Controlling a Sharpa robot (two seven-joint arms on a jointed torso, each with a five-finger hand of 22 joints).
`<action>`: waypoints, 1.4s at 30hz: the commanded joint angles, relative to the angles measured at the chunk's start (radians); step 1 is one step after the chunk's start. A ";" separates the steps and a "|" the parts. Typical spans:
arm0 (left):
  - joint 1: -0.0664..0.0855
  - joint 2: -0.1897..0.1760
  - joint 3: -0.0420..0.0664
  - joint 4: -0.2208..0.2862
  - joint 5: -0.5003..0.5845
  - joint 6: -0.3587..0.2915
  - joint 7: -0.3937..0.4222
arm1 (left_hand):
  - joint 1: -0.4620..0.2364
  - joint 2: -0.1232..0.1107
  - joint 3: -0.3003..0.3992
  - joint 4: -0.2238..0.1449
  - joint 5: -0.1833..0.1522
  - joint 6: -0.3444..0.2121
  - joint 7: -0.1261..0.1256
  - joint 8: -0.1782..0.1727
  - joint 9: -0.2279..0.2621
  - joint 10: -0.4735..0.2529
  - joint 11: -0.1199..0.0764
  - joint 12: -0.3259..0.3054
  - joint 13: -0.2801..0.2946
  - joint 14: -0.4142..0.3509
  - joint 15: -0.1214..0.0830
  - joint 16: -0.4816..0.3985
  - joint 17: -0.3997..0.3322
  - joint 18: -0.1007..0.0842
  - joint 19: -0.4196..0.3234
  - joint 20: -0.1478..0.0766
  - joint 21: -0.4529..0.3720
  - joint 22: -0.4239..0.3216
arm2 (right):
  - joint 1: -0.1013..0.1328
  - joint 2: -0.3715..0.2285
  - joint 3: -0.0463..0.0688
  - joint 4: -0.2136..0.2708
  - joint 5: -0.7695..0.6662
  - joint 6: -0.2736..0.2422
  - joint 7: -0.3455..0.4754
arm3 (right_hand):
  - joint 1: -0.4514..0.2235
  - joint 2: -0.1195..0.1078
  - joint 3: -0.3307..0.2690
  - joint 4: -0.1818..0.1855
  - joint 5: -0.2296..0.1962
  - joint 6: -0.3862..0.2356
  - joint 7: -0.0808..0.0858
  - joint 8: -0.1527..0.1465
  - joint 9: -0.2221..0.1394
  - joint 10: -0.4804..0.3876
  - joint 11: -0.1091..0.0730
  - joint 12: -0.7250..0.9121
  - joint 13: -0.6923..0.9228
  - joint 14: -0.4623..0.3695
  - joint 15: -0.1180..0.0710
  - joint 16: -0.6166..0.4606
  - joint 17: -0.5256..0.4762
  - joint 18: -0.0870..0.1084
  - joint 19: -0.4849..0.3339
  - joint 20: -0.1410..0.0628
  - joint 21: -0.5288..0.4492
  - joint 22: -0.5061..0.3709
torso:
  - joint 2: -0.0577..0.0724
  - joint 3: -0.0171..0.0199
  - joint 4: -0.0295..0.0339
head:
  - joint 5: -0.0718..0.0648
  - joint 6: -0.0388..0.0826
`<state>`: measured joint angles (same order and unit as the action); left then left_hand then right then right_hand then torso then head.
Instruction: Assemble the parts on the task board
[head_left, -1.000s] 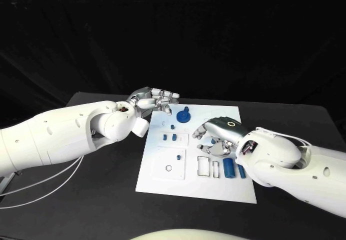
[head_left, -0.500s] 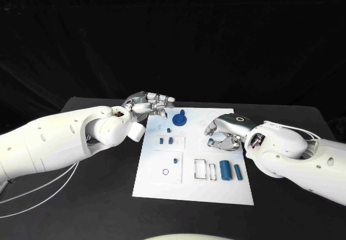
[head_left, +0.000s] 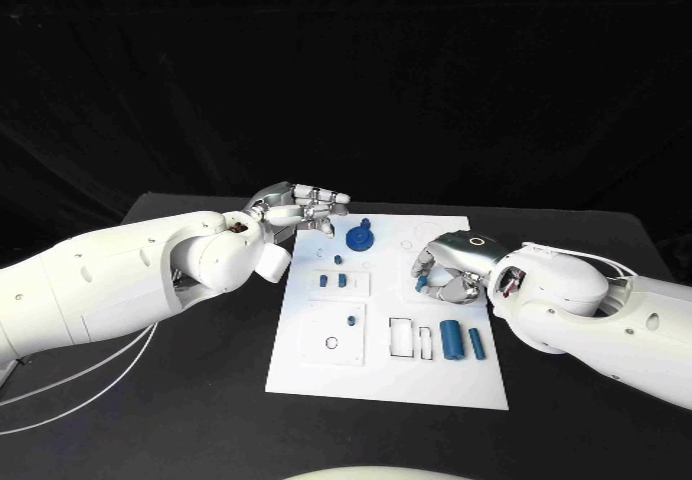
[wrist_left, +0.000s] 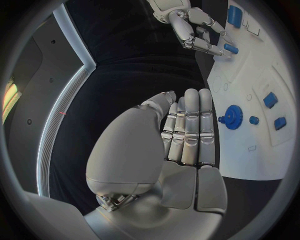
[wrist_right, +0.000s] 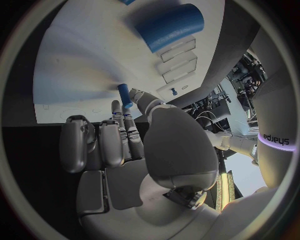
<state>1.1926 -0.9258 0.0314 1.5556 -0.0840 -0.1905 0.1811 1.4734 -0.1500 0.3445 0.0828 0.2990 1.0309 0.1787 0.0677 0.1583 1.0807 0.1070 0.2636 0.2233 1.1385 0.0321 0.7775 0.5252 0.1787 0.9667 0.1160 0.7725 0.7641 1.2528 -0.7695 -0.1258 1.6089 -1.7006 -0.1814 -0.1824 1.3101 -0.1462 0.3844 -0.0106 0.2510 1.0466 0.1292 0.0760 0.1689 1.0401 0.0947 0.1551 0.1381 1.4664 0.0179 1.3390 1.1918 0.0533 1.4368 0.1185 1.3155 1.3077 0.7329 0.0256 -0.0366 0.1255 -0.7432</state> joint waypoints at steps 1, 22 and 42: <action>0.001 0.000 0.001 0.003 -0.002 0.012 0.006 | -0.003 0.000 -0.005 0.000 -0.003 -0.006 -0.002 0.004 -0.002 -0.008 0.001 0.004 0.001 -0.003 0.000 -0.003 -0.002 0.006 0.002 0.008 -0.007 -0.001 | -0.002 0.003 0.000 -0.005 -0.023 0.038 -0.010 | 0.008 0.011 0.009 0.000 -0.005 0.011 0.003 0.004 -0.001 0.010 -0.003 0.006 -0.002 0.031 -0.008 0.007 0.002 0.003 0.007 -0.002 0.007 0.145 | 0.000 0.0003 -0.0006 | 0.001 -0.001; 0.001 -0.002 0.001 0.003 -0.002 0.022 0.004 | -0.002 0.000 -0.006 0.000 -0.003 -0.007 -0.002 0.004 -0.002 -0.009 0.001 0.005 0.002 -0.004 0.000 -0.003 -0.002 0.006 0.002 0.008 -0.007 -0.002 | -0.006 0.014 -0.001 -0.003 0.004 0.015 -0.003 | -0.012 0.015 0.024 0.018 -0.080 0.050 0.000 0.003 -0.006 0.107 -0.023 0.019 -0.008 0.039 -0.025 0.025 0.024 -0.010 0.040 -0.020 0.063 0.177 | 0.000 0.0003 -0.0009 | 0.003 -0.007; 0.001 -0.002 0.001 0.003 -0.002 0.024 0.003 | 0.001 0.000 -0.006 -0.003 -0.002 -0.007 -0.002 0.004 -0.002 -0.010 0.001 0.007 0.002 -0.004 0.000 -0.003 -0.003 0.006 0.003 0.008 -0.008 -0.002 | -0.008 0.019 -0.001 -0.005 0.007 -0.009 -0.014 | -0.012 0.018 0.027 0.027 -0.078 0.045 0.003 -0.002 -0.011 0.131 -0.024 0.014 -0.009 0.039 -0.026 0.027 0.025 -0.011 0.044 -0.019 0.069 0.182 | -0.001 0.0002 -0.0009 | 0.003 -0.009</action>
<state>1.1926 -0.9293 0.0313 1.5562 -0.0847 -0.1837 0.1800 1.4734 -0.1501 0.3418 0.0800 0.2990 1.0309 0.1786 0.0677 0.1576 1.0773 0.1104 0.2636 0.2237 1.1385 0.0321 0.7775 0.5230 0.1786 0.9667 0.1160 0.7692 0.7634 1.2463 -0.7526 -0.1266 1.6004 -1.6931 -0.1826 -0.1995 1.2988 -0.1385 0.4098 0.0140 0.1736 1.0896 0.1358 0.0729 0.1585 1.1653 0.0694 0.1699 0.1280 1.4664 -0.0039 1.3614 1.2154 0.0534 1.4630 0.0996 1.3811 1.3073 0.7322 0.0257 -0.0372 0.1280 -0.7517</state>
